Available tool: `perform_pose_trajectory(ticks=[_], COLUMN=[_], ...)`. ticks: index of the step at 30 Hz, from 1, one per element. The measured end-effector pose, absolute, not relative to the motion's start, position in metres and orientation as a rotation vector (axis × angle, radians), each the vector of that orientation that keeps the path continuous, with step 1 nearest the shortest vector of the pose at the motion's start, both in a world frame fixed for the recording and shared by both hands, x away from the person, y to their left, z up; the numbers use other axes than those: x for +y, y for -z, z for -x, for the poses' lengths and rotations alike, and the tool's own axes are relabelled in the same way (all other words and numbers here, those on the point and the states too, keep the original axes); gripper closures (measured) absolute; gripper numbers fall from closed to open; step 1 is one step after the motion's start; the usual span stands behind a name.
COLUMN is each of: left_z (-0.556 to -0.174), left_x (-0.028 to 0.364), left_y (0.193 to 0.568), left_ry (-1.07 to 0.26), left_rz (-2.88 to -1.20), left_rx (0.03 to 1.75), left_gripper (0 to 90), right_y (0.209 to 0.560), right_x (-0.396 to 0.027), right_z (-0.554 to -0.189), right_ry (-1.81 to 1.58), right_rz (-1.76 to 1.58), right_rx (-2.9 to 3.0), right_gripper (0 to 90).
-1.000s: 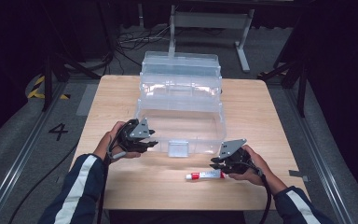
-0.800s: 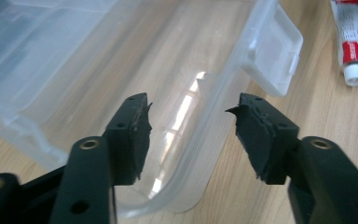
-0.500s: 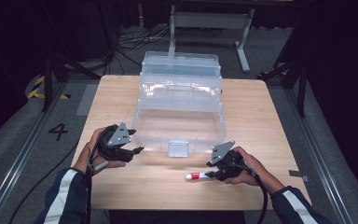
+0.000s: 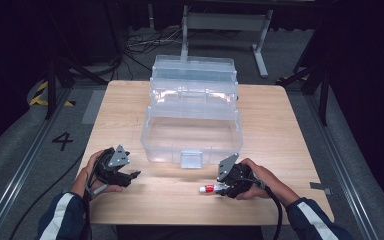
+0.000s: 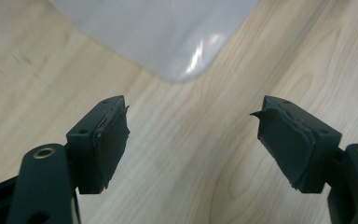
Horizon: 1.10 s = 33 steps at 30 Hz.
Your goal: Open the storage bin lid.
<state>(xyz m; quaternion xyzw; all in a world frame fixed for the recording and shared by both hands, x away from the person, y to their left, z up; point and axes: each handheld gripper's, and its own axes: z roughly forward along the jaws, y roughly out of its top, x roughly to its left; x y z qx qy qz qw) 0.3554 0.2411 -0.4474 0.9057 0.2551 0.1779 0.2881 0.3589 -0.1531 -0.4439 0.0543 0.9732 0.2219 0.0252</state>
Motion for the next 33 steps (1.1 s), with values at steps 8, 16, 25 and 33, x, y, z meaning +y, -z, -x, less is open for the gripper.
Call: perform_pose_trajectory(ticks=[8,16,25,33], left_z=[-0.350,-0.350,-0.360,-0.362], left_x=[0.252,0.254,0.266,0.266], left_y=[0.466,0.470,0.483,0.484], left_ry=[-0.377,-0.378,-0.288,-0.293], left_rz=[-2.428,-2.413,-2.294,-2.278], left_rx=[0.718,0.758,0.802,0.795], left_gripper=[24.4,24.6,14.8,13.8], right_y=[0.446,0.447,0.445,0.441], right_x=[-0.145,-0.126,-0.125,-0.133], right_z=[-0.363,-0.364,-0.366,-0.365], right_ry=[-0.589,-0.453,-0.441,-0.486], right_rz=[-0.163,-0.139,-0.162,-0.172], right_rx=[3.054,3.106,3.124,3.088], right_gripper=[57.1,66.3,71.1,71.2])
